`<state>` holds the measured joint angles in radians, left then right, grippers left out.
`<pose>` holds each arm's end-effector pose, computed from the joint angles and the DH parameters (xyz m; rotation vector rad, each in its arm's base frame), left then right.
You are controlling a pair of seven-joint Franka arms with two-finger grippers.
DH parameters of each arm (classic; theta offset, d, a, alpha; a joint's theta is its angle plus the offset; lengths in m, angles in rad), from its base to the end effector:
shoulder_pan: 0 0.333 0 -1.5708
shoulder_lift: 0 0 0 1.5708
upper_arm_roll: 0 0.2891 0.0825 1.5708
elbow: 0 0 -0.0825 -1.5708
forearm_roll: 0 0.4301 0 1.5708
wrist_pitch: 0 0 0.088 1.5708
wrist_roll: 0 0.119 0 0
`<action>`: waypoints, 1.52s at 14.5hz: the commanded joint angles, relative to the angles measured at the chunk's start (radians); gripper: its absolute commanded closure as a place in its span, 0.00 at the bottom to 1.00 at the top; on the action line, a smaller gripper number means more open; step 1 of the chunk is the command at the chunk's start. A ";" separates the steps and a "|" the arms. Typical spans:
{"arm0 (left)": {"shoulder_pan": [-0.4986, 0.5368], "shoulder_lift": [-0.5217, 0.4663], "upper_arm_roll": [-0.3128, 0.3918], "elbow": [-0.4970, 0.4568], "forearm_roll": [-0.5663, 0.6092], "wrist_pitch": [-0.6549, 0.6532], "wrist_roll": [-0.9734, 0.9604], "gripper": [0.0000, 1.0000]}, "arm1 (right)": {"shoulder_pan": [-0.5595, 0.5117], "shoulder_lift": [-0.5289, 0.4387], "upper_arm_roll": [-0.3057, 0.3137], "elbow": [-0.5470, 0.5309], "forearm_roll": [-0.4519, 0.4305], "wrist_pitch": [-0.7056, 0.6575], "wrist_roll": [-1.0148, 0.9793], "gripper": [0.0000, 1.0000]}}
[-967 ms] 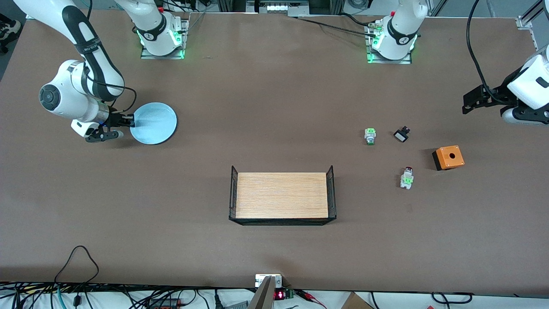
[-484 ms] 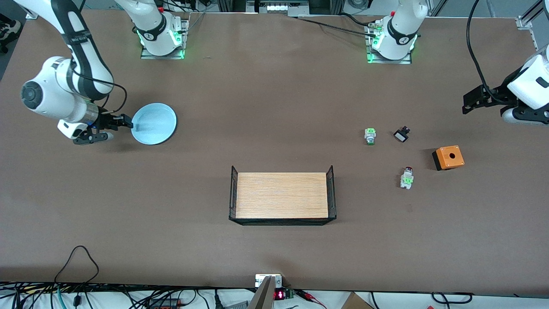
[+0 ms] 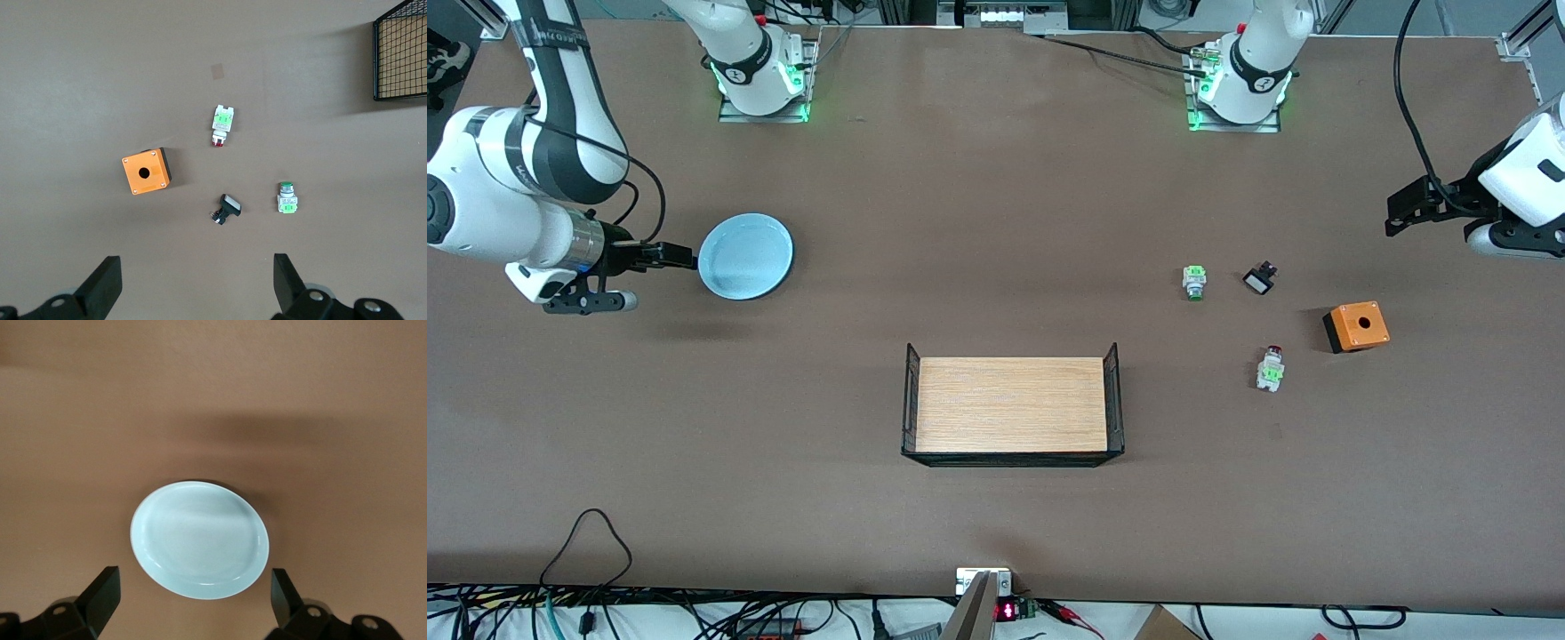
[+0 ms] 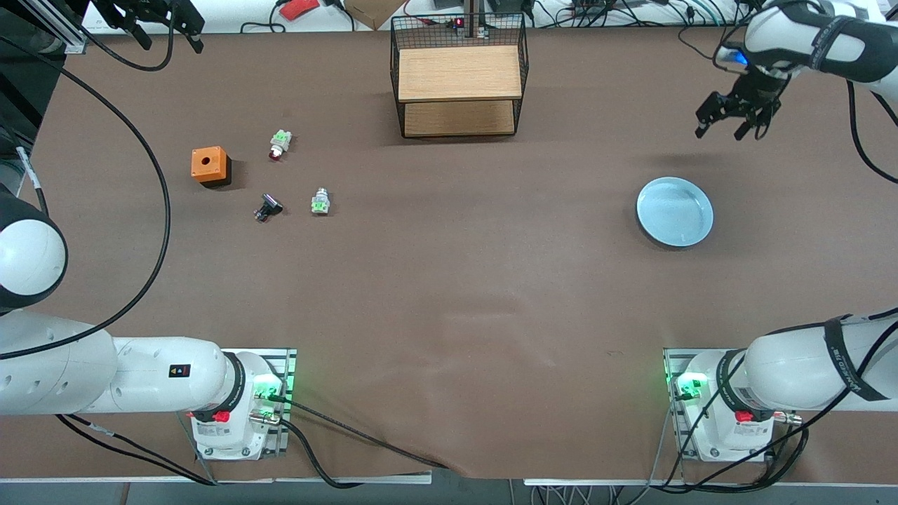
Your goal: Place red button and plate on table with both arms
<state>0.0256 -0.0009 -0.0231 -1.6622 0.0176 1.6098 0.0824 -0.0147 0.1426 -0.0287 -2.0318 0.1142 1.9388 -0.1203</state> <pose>0.5998 0.0035 0.5421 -3.1226 0.1266 0.0816 0.5816 -0.0162 0.2954 -3.0062 -0.0345 0.3422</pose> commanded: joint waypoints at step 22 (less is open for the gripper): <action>0.007 0.019 -0.006 0.035 0.008 -0.013 -0.006 0.00 | 0.056 -0.124 -0.073 0.297 -0.145 -0.241 0.113 0.00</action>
<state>0.0256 -0.0009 -0.0231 -1.6620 0.0176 1.6098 0.0824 0.0385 0.0979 -0.1051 -1.6402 -0.0424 1.6620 -0.0290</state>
